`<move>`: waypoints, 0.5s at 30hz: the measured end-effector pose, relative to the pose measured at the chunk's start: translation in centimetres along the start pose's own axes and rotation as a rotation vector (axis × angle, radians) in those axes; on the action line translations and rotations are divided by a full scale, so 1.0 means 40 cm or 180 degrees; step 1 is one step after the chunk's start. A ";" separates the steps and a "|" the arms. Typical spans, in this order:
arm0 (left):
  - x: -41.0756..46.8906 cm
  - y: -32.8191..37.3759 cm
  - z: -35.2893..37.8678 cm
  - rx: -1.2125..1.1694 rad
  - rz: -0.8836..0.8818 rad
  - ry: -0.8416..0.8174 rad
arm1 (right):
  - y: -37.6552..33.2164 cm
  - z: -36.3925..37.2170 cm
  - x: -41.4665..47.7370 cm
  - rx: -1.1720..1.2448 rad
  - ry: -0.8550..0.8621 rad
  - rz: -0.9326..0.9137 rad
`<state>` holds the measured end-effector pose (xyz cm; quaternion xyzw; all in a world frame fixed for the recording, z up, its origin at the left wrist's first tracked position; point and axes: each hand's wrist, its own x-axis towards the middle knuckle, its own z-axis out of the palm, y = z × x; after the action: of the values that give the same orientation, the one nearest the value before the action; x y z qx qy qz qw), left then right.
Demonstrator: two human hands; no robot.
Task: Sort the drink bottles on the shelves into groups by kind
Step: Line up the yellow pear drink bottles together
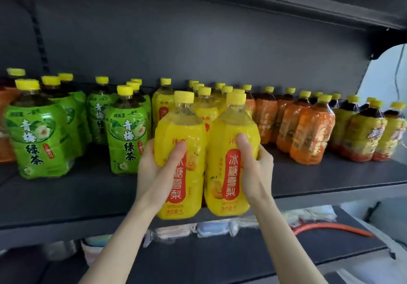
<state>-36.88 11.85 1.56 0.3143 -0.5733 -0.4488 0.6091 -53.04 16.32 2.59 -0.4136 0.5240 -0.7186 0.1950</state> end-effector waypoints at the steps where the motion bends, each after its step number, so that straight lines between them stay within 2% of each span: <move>1: -0.003 0.002 0.007 0.0038 0.0036 0.0072 | 0.003 -0.001 0.014 0.0045 -0.0078 0.0003; 6: 0.004 -0.020 0.022 0.0240 0.0167 0.0344 | 0.041 -0.006 0.056 0.0221 -0.0346 -0.0002; 15: 0.077 -0.056 0.030 0.0481 0.0056 0.0291 | 0.084 -0.001 0.114 0.0395 -0.0473 0.0025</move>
<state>-38.65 8.32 1.01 0.3745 -0.5798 -0.3841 0.6132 -56.25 11.84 1.29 -0.4509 0.4642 -0.7162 0.2614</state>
